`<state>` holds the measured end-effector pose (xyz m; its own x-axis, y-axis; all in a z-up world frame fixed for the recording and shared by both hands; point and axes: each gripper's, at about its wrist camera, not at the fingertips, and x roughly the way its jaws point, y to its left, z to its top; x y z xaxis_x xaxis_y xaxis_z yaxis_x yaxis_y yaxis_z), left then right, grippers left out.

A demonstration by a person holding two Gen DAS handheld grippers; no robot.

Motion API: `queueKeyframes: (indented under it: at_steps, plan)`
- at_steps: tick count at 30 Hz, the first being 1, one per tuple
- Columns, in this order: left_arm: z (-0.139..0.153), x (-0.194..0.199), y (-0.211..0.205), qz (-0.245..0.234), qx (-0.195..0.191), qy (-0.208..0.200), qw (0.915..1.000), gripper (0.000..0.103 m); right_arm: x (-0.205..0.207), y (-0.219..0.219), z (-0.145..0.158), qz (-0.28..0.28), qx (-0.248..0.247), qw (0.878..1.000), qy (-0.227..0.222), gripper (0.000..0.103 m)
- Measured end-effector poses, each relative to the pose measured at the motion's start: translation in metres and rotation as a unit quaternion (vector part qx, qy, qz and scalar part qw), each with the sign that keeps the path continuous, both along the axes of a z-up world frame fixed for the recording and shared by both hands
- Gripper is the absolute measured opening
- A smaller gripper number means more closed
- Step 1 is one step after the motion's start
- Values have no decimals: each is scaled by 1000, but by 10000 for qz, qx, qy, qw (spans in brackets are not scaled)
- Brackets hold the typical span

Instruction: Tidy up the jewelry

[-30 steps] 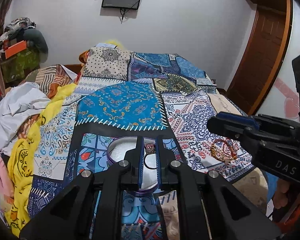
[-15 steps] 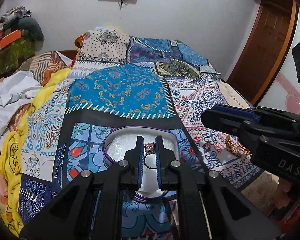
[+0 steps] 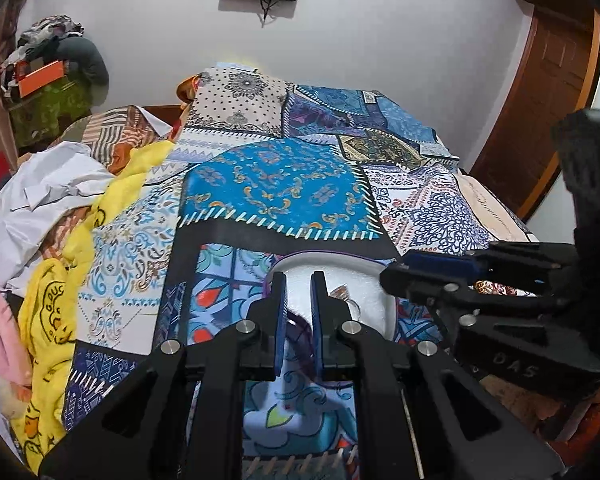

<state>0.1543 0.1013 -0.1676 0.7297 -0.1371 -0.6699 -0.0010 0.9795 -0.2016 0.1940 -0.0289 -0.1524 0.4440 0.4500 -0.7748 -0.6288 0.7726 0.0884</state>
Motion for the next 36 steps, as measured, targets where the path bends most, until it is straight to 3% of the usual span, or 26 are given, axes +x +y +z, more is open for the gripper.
queueKeyframes:
  at_steps: [10,14,18,23,36]
  plan:
    - [-3,-7,3,59,21,85,9999,13,3,8,-14,-58,-155,9997,202,20]
    - [-2,-8,3,77,1,100,9999,21,8,7,-16,-104,-158,9992,346,20]
    - [0,-9,2,89,19,103,9999,23,7,5,-13,-131,-150,9991,386,23]
    - [4,-12,0,123,45,94,9999,26,2,-4,-4,-206,-71,9994,279,31]
    - [27,-18,-34,-114,222,-67,9997,32,-9,-54,31,-646,187,9976,-188,32]
